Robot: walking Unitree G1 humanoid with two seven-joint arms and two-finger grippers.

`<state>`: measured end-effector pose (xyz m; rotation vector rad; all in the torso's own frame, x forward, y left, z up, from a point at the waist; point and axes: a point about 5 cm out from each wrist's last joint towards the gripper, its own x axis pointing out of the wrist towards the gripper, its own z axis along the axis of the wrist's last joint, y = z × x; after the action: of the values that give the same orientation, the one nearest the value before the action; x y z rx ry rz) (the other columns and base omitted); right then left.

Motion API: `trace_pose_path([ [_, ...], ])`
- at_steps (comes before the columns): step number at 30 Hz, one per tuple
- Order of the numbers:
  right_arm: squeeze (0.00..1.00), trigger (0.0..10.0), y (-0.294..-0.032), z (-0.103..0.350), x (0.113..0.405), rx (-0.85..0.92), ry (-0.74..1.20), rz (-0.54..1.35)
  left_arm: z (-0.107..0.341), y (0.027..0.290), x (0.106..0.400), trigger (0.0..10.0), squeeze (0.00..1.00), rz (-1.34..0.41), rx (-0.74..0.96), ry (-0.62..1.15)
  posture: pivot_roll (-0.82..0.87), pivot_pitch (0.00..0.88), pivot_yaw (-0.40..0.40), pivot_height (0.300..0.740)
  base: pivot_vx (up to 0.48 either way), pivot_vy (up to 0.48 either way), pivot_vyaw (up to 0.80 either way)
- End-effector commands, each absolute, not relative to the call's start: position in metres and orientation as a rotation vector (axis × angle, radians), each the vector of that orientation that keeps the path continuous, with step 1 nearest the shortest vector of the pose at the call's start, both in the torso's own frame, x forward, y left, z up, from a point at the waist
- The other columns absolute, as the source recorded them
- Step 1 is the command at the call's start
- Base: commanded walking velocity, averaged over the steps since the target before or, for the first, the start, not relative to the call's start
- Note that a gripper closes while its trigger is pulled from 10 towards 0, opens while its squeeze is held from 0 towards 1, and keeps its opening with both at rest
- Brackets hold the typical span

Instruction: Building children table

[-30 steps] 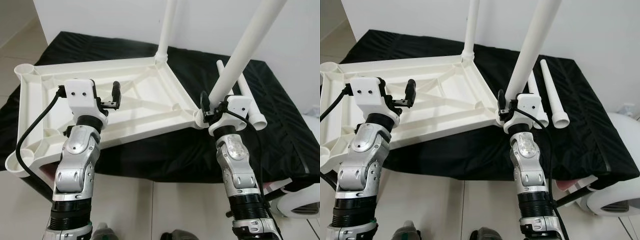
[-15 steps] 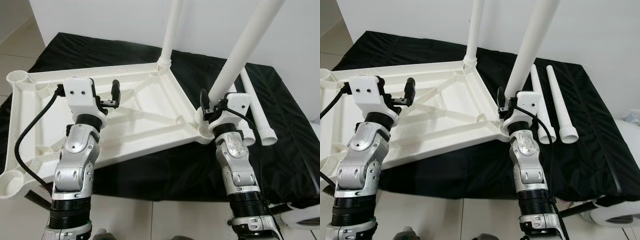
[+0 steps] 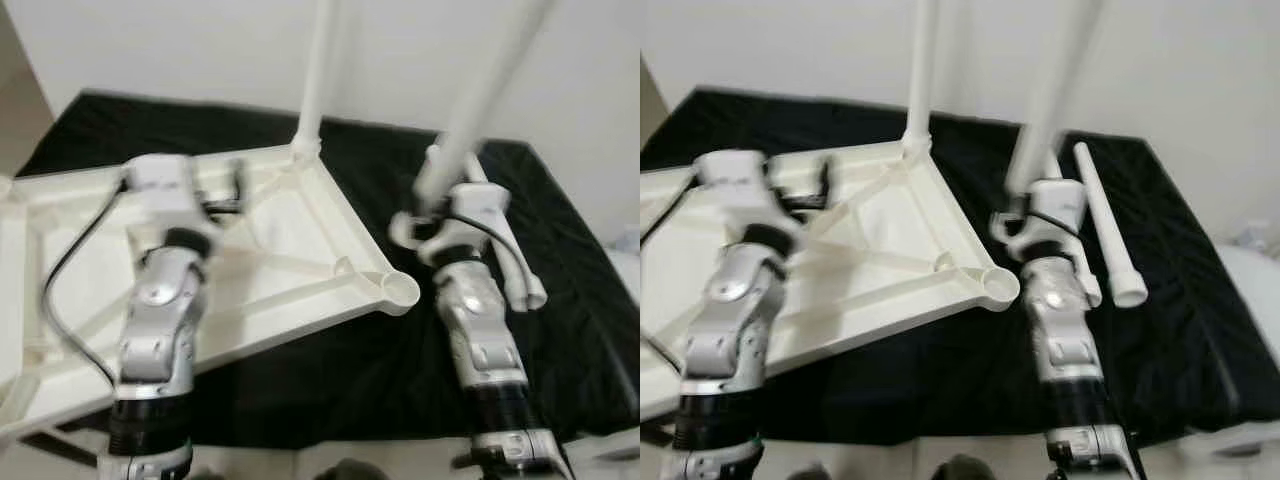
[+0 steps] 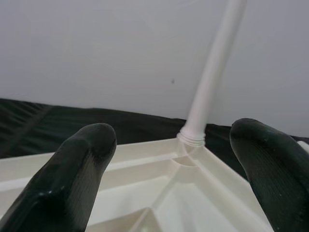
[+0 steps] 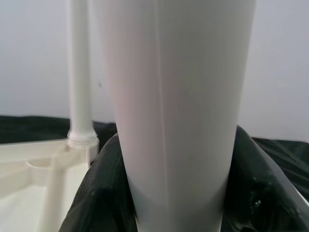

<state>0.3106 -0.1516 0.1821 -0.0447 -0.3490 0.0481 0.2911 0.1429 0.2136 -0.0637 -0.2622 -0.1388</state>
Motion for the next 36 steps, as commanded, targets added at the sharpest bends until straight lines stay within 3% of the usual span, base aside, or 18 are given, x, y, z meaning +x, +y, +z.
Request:
trace_pose_path([
  [1,0.00,10.0,-0.146,0.183,0.310,-0.044,-0.360,0.070,0.211,0.144,0.290,10.0,0.00,-0.143,-0.069,-0.245,0.10,0.005,-0.098,0.740,0.000,0.000,0.00],
  [6,0.00,10.0,-0.146,0.184,0.311,-0.045,-0.360,0.068,0.210,0.133,0.289,10.0,0.00,-0.227,-0.043,-0.224,0.10,0.006,-0.098,0.740,0.000,0.000,0.00],
  [23,0.00,10.0,-0.148,0.186,0.311,-0.048,-0.369,0.050,0.185,0.061,0.283,10.0,0.00,-0.774,0.191,-0.071,0.09,0.019,-0.077,0.740,0.000,0.000,0.00],
  [36,0.00,10.0,-0.150,0.184,0.310,-0.051,-0.366,0.035,0.169,0.030,0.276,10.0,0.00,-1.019,0.318,-0.017,0.08,0.010,-0.067,0.740,0.000,0.000,0.00],
])
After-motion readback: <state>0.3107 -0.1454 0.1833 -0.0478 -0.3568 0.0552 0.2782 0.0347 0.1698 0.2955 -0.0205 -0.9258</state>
